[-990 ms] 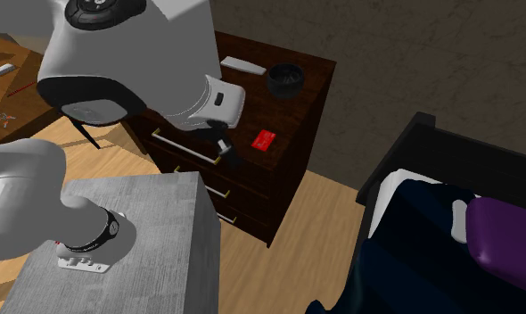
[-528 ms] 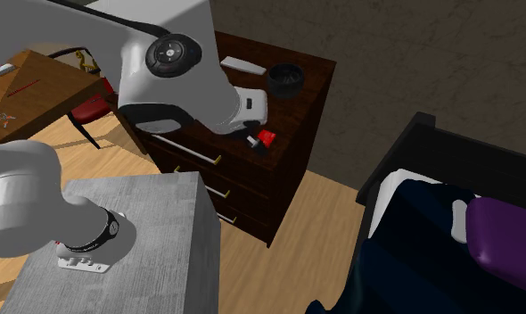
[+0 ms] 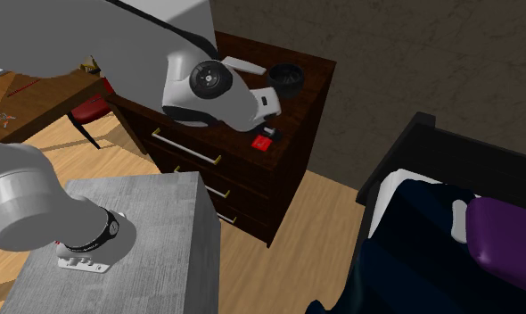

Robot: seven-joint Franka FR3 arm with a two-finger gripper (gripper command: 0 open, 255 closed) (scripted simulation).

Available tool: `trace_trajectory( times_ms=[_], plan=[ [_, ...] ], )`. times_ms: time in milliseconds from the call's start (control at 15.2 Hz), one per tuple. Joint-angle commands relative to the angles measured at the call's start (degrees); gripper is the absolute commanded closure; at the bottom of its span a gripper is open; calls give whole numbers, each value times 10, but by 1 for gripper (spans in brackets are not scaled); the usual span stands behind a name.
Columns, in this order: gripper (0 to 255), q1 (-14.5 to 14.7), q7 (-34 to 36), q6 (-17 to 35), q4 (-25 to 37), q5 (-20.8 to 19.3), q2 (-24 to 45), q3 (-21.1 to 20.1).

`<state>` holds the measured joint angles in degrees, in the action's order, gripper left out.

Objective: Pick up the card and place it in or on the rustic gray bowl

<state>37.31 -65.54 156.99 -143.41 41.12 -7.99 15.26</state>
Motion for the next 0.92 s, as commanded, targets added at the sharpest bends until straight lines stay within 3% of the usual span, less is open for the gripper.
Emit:
trace_trajectory(
  times_ms=[0,66,528,858],
  plan=[
    [0,32,-94,15,31,85,48,8],
    [0,38,-125,17,42,113,63,6],
    [0,43,-190,32,78,200,129,-9],
    [0,43,-196,33,82,207,135,-10]
  ],
)
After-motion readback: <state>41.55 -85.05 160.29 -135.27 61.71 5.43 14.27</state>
